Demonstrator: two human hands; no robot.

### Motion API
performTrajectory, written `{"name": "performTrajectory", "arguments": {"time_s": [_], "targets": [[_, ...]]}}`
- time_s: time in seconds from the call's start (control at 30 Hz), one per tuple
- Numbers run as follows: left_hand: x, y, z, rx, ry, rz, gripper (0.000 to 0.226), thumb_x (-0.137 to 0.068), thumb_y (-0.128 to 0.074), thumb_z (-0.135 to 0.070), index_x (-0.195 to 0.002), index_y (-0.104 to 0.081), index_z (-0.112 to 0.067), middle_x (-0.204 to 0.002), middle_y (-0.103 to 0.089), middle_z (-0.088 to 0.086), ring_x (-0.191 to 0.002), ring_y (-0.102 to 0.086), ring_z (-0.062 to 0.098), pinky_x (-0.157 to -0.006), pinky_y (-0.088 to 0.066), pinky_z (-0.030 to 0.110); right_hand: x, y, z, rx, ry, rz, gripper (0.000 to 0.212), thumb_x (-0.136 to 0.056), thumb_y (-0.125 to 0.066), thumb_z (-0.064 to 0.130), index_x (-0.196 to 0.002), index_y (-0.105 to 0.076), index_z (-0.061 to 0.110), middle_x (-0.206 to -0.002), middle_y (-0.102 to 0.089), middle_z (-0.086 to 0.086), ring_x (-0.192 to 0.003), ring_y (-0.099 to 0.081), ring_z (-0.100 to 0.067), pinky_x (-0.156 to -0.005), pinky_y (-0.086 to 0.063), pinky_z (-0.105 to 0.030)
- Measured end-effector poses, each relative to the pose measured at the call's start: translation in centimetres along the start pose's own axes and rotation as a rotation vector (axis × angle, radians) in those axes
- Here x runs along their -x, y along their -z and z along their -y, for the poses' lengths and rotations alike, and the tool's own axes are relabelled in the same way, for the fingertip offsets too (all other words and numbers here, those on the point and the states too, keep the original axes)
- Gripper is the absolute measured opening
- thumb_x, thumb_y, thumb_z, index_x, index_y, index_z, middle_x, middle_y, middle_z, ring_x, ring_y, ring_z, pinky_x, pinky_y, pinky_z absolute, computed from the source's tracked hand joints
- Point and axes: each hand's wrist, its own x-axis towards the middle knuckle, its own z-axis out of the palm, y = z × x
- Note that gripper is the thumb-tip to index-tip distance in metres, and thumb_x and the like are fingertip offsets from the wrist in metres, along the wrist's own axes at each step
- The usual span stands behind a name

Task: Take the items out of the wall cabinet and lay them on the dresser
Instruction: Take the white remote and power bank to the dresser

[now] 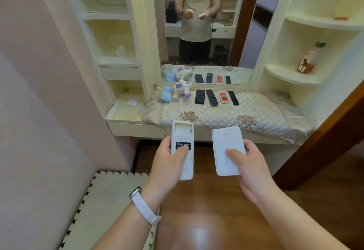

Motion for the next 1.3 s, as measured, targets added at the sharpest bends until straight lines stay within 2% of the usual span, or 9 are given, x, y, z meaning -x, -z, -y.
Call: {"name": "performTrajectory", "arguments": {"time_s": [0.27,0.43,0.5,0.57,0.77,0.93,1.07,1.2,1.3], "targets": [[-10.4,1.8,-0.6,0.056,0.061,0.021,0.015,-0.093,-0.056,-0.018,-0.106,-0.059,-0.025,-0.100,-0.069,0.010,-0.086,-0.070,0.030,-0.068,-0.060,0.044,-6.2,-1.7,0.0,0.020,-0.019,-0.131,0.028,-0.087,-0.064,0.007,-0.111,-0.058,0.021,-0.113,-0.064,-0.010,-0.104,-0.062,-0.033,-0.086,-0.053,-0.055],[-14.5,-0.4,-0.9,0.027,0.060,0.091,0.019,-0.093,-0.056,-0.018,-0.110,-0.058,-0.025,-0.101,-0.068,0.009,-0.087,-0.070,0.030,-0.066,-0.061,0.040,-10.1,-1.4,0.9,-0.037,-0.006,-0.164,0.041,-0.072,-0.068,0.016,-0.112,-0.059,0.016,-0.112,-0.066,-0.014,-0.100,-0.064,-0.034,-0.078,-0.054,-0.049],[-16.0,-1.6,-0.9,0.003,0.058,0.120,0.019,-0.092,-0.056,-0.019,-0.110,-0.058,-0.027,-0.102,-0.068,0.008,-0.089,-0.069,0.030,-0.069,-0.061,0.043,-12.1,-1.1,0.9,-0.057,-0.014,-0.166,0.034,-0.081,-0.067,0.009,-0.114,-0.059,0.014,-0.113,-0.066,-0.014,-0.102,-0.064,-0.035,-0.083,-0.054,-0.053],[-17.7,-2.7,-0.8,-0.030,0.059,0.122,0.017,-0.093,-0.056,-0.019,-0.108,-0.059,-0.027,-0.101,-0.068,0.009,-0.089,-0.068,0.030,-0.069,-0.060,0.042,-14.6,-0.9,0.9,-0.082,-0.030,-0.158,0.030,-0.088,-0.062,0.003,-0.115,-0.058,0.014,-0.113,-0.066,-0.013,-0.103,-0.064,-0.035,-0.087,-0.053,-0.056],[-24.3,-6.3,-0.6,-0.088,0.097,0.008,0.015,-0.094,-0.054,-0.016,-0.104,-0.059,-0.026,-0.101,-0.068,0.005,-0.087,-0.066,0.022,-0.067,-0.058,0.036,-23.8,-1.2,1.6,-0.088,-0.079,-0.056,0.027,-0.089,-0.061,0.004,-0.113,-0.057,0.018,-0.114,-0.065,-0.010,-0.103,-0.063,-0.031,-0.087,-0.055,-0.053],[-29.4,-11.6,-1.0,-0.095,0.193,-0.034,0.016,-0.094,-0.054,-0.015,-0.105,-0.060,-0.025,-0.100,-0.070,0.003,-0.085,-0.069,0.020,-0.058,-0.054,0.028,-30.9,0.9,3.6,-0.067,-0.103,0.014,0.026,-0.091,-0.060,0.007,-0.111,-0.055,0.022,-0.110,-0.064,-0.006,-0.099,-0.063,-0.029,-0.080,-0.055,-0.046],[-33.2,-15.5,-0.9,-0.117,0.218,-0.075,0.016,-0.094,-0.055,-0.016,-0.105,-0.060,-0.025,-0.101,-0.070,0.004,-0.087,-0.069,0.023,-0.062,-0.056,0.032,-36.0,3.3,4.2,0.002,-0.105,0.054,0.029,-0.090,-0.061,0.009,-0.115,-0.055,0.023,-0.111,-0.064,-0.002,-0.099,-0.063,-0.026,-0.085,-0.055,-0.049],[-36.3,-17.9,0.2,-0.142,0.265,-0.097,0.015,-0.092,-0.056,-0.018,-0.104,-0.061,-0.025,-0.101,-0.071,0.008,-0.088,-0.070,0.028,-0.077,-0.060,0.046,-40.0,4.9,4.3,0.020,-0.138,0.052,0.031,-0.090,-0.062,0.008,-0.119,-0.056,0.018,-0.110,-0.065,-0.002,-0.098,-0.064,-0.023,-0.084,-0.055,-0.045],[-38.4,-18.6,0.8,-0.135,0.307,-0.122,0.016,-0.091,-0.057,-0.019,-0.104,-0.062,-0.026,-0.100,-0.072,0.009,-0.089,-0.071,0.031,-0.080,-0.058,0.052,-42.0,5.5,4.1,0.041,-0.169,0.050,0.028,-0.090,-0.061,0.006,-0.114,-0.057,0.020,-0.107,-0.065,0.001,-0.096,-0.064,-0.021,-0.084,-0.055,-0.044]]}}
